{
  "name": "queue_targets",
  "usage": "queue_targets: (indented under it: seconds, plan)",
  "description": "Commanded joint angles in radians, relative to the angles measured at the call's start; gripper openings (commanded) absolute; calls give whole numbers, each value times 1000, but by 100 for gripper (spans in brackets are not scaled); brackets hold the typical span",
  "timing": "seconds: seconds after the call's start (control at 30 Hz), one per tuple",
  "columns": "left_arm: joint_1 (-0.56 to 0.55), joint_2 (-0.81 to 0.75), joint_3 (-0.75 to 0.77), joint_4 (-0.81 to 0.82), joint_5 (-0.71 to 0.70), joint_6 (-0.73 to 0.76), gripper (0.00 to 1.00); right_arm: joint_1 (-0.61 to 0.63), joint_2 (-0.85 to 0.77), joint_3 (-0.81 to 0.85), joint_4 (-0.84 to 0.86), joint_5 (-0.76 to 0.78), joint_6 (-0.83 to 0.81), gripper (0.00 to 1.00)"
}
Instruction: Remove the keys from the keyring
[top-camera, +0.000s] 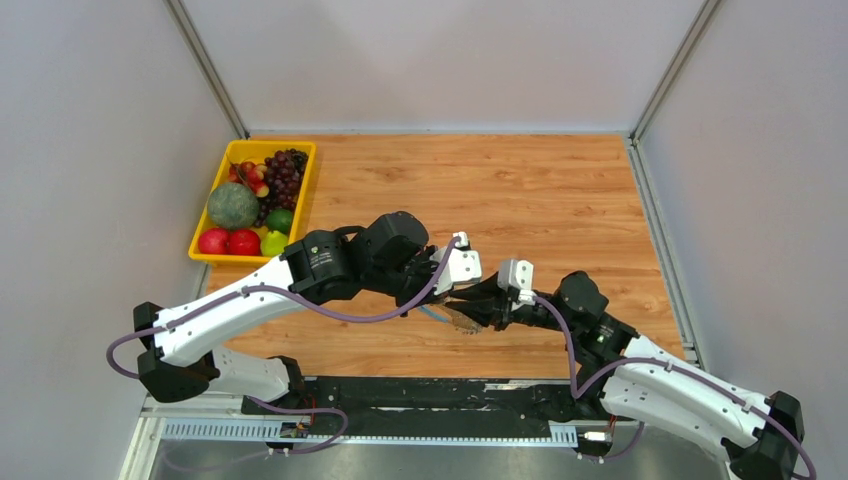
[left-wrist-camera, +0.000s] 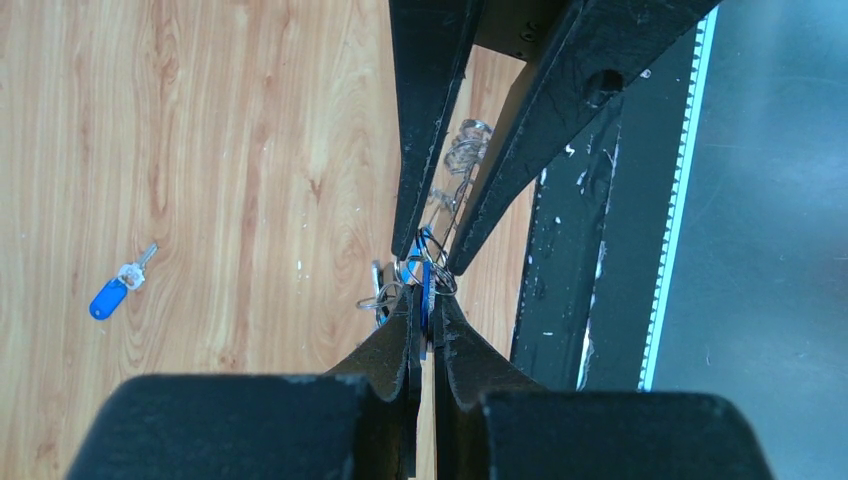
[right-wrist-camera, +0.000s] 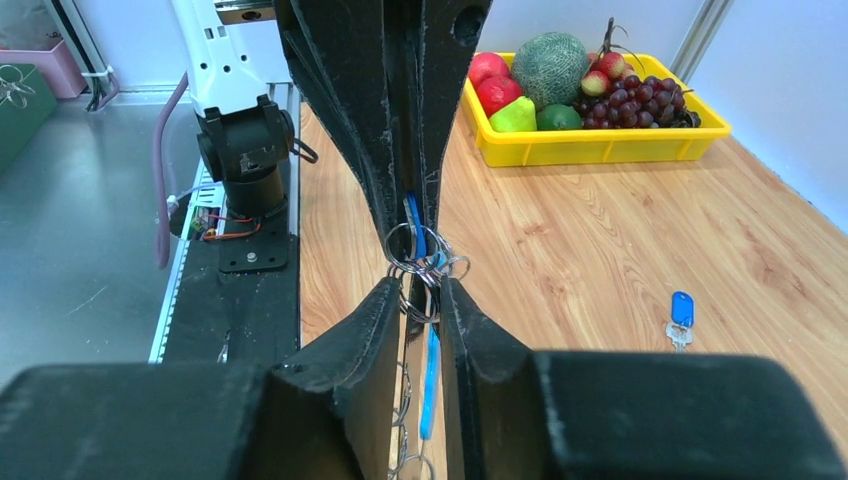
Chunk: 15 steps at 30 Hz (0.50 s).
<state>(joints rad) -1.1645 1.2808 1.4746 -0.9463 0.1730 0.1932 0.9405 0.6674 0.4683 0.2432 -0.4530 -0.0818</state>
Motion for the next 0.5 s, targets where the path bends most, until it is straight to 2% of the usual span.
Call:
queue_targets:
  seconds: [0.0,0.17,0.33,0.47]
  plan:
    - [2,-38,43,46,2,23,0,6,-26,28,11,5,-6,18]
    - [2,-37,40,47,-11,23,0,6,-43,26,11,19,5,0]
    - [2,-39,38,52,-29,15,0,5,-57,17,22,104,54,0]
    - [2,-42,19,62,-34,10,0,5,-84,-9,83,231,167,0]
